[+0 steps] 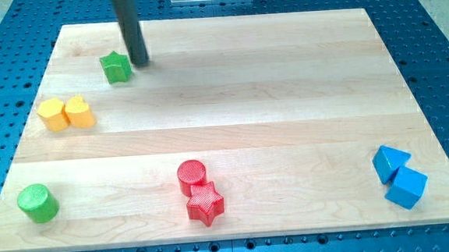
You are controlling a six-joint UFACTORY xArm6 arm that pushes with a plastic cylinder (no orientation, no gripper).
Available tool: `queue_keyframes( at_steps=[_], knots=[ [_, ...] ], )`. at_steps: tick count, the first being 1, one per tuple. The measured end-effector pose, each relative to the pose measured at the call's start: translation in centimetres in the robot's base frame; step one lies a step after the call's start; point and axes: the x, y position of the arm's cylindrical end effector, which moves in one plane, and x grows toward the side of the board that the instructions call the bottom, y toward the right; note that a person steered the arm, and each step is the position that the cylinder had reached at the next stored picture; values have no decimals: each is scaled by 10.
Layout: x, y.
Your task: Place the green star above the hexagon
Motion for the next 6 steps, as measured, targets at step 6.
queue_keyframes(
  at_steps=[6],
  knots=[
    [4, -130]
  ],
)
